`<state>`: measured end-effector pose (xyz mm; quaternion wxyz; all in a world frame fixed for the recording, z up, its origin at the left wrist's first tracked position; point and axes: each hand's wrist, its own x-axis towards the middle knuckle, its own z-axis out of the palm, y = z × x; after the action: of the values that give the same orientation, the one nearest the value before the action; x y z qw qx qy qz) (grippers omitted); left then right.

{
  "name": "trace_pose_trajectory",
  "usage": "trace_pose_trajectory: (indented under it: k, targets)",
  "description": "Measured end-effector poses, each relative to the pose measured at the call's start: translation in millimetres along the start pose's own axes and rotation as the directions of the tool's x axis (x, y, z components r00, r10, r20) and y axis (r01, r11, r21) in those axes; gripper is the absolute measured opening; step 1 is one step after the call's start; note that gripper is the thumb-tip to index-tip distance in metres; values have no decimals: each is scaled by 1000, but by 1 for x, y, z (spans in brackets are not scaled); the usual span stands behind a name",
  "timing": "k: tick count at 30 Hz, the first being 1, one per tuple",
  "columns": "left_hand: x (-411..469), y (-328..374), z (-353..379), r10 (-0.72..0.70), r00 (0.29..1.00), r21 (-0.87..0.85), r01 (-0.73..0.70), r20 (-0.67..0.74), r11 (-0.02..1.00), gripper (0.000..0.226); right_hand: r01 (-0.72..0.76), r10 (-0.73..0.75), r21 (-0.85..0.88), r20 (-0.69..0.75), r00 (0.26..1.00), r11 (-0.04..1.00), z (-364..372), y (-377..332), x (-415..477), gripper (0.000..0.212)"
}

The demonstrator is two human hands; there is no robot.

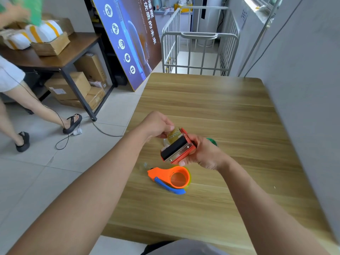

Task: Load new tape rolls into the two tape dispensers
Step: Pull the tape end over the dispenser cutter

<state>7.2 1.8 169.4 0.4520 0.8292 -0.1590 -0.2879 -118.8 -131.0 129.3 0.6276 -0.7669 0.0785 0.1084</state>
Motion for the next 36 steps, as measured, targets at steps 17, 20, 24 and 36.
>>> trace_pose_trajectory:
  k: [17,20,24,36]
  targets:
    - [2,-2,10,-50,996,187,36,73,982,23,6,-5,-31,33,999,1000,-3,2,0,50]
    - [3,-5,9,-12,999,85,9,30,996,21,-1,1,-33,12,1000,999,-4,5,0,50]
    - [1,-6,4,-39,994,-16,41,100,999,14,19,-19,-25,13,1000,999,-4,9,-1,49]
    - [-3,6,2,67,990,-67,-76,-122,995,26,5,-3,-67,21,1000,998,-10,13,-1,51]
